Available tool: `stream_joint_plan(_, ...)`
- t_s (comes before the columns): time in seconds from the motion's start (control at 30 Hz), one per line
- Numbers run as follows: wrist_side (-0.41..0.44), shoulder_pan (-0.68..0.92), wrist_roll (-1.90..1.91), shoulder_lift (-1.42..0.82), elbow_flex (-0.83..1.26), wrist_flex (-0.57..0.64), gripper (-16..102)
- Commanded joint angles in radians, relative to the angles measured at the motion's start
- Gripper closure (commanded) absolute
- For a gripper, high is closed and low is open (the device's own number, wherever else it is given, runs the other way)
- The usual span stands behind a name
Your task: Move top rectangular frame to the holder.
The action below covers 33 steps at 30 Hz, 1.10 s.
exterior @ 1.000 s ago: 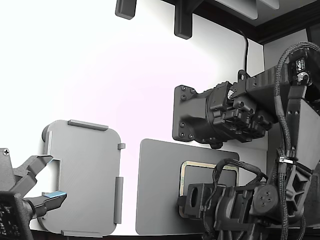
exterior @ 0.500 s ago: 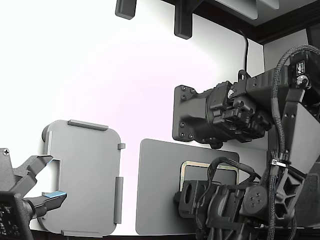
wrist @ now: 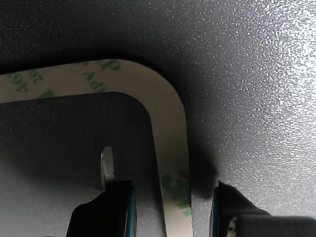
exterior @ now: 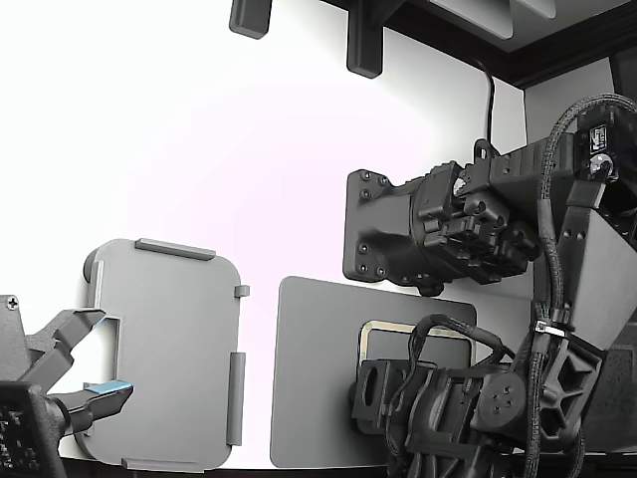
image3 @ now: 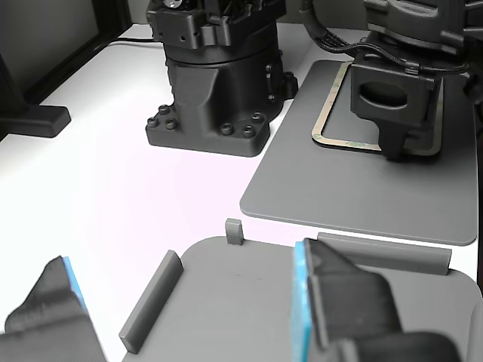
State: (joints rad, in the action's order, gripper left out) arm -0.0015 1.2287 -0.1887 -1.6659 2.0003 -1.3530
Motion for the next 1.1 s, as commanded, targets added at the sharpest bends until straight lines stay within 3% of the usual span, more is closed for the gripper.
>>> stream_joint_plan(0.0,0.003,-0.020,-0.003,-0.021,-0.009,0.014,26)
stream_joint_plan(0.23,0.017,-0.018,-0.002,-0.043,0.029,0.035,42)
stream_joint_plan(0.6,0.071,-0.018,-0.008,-0.064,0.040,0.038,96)
stream_joint_plan(1.07,0.094,-0.028,0.025,-0.071,-0.141,-0.123,98)
